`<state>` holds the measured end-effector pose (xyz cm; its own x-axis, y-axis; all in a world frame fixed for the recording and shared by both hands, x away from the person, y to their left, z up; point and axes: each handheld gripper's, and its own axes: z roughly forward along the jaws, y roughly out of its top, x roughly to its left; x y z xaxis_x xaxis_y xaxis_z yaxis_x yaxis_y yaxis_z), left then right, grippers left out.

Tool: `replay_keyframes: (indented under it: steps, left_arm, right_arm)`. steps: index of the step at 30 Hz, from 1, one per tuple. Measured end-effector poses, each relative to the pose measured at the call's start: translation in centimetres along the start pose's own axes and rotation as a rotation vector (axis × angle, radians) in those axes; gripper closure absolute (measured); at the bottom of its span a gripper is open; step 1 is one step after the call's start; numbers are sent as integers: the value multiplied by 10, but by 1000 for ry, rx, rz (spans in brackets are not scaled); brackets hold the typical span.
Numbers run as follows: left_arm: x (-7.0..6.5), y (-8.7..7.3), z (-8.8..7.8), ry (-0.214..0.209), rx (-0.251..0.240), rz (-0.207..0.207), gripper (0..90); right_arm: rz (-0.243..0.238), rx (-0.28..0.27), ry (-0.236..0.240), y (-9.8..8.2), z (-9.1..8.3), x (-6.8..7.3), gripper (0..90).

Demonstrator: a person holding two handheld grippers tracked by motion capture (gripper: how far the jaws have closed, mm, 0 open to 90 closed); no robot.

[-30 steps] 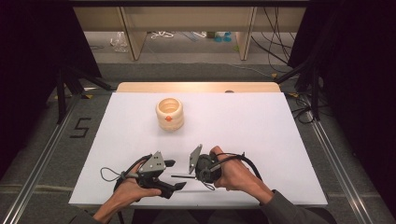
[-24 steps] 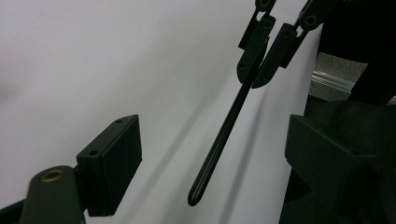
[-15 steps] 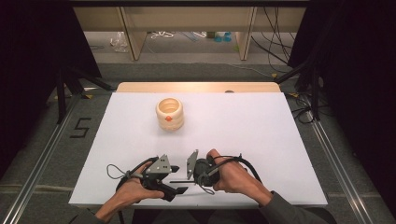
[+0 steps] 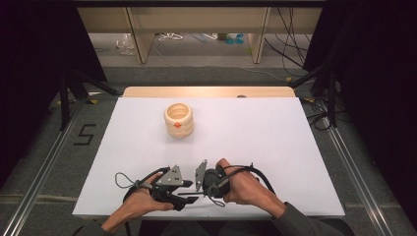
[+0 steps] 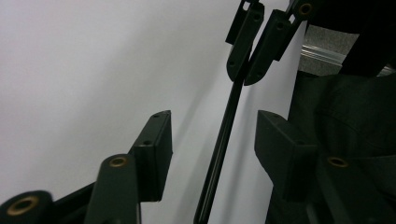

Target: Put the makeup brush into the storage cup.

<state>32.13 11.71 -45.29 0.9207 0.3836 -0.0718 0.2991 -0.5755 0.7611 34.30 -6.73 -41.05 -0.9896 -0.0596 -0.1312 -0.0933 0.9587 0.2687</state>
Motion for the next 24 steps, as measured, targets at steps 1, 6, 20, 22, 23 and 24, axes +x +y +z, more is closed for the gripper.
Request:
replay_keyframes:
  steps: [1,6,20,22,23,24]
  left_arm:
    - [-1,0,1,-12,9,6,502]
    - [-3,0,4,-27,19,5,575]
    - [-4,-1,3,-51,44,33,668]
    - [-4,-1,3,-52,48,37,675]
    - [-3,-1,3,-52,47,38,680]
    - [-4,-1,2,-55,44,36,680]
  right_arm:
    - [-35,4,-4,0,1,-1,857]
    - [-36,6,-2,1,2,0,857]
    - [-30,27,-3,4,1,5,857]
    - [-24,27,-3,5,0,6,858]
    - [-48,12,-3,5,1,5,857]
    - [-48,12,-3,5,1,5,857]
